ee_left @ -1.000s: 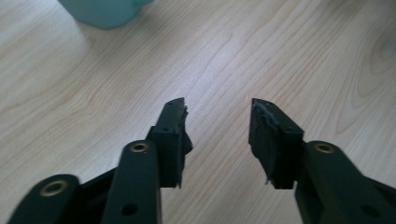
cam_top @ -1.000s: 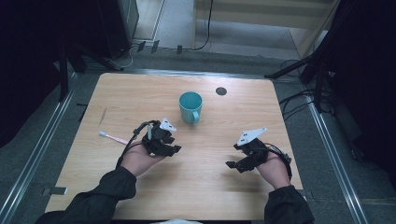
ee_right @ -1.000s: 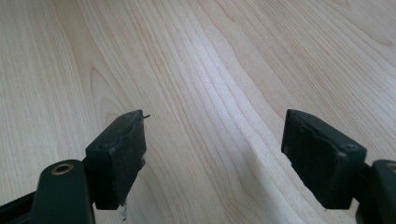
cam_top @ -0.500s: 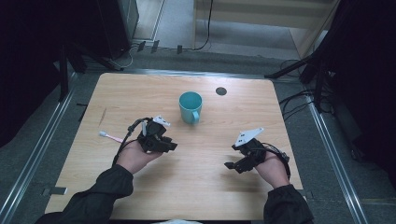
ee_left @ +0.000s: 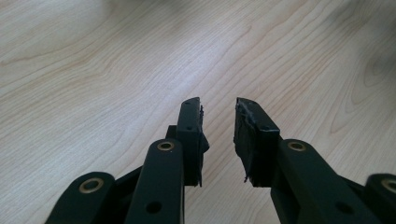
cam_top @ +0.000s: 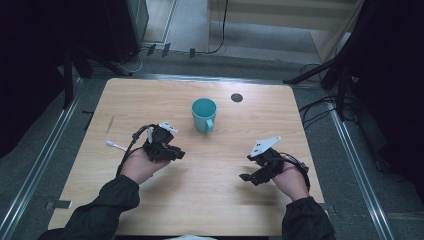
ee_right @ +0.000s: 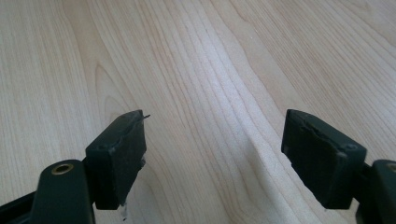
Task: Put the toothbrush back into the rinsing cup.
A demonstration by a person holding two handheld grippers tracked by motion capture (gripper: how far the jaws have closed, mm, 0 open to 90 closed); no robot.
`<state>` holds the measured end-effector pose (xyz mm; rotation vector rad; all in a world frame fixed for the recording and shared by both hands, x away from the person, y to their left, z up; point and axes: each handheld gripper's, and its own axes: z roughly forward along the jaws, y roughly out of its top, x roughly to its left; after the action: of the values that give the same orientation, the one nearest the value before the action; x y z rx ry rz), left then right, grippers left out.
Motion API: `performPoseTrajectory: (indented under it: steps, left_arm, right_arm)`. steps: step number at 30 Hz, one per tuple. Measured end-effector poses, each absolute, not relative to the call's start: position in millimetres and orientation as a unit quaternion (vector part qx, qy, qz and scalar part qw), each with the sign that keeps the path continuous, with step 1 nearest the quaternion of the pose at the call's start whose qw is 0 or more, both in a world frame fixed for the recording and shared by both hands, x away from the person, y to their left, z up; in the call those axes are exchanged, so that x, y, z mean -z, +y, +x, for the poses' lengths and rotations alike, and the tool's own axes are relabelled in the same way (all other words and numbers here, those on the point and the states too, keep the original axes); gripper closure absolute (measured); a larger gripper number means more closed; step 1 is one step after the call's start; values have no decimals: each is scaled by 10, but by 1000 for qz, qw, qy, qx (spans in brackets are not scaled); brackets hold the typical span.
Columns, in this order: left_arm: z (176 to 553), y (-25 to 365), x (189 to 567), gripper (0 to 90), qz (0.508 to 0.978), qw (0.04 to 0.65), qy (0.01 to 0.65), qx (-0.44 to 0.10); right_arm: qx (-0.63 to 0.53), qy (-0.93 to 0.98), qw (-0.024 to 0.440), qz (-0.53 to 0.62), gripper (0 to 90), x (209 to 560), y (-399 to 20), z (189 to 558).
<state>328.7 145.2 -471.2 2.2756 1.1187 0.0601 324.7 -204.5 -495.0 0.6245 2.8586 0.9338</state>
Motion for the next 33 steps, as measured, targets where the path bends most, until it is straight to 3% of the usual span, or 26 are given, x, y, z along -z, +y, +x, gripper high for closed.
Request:
performPoseTrajectory:
  steps: [20,28,33]
  left_arm:
    - [3399,1701,4653,784,850,262,456,-19]
    - [3456,1850,4645,881,845,240,478,-14]
    - [3508,1945,4674,894,841,227,491,-5]
  right_arm:
    - [-298,933,32,197,217,4964,-2026,3249]
    - [-299,933,32,197,217,4962,-2030,3252]
    - [-298,933,32,197,217,4966,-2026,3254]
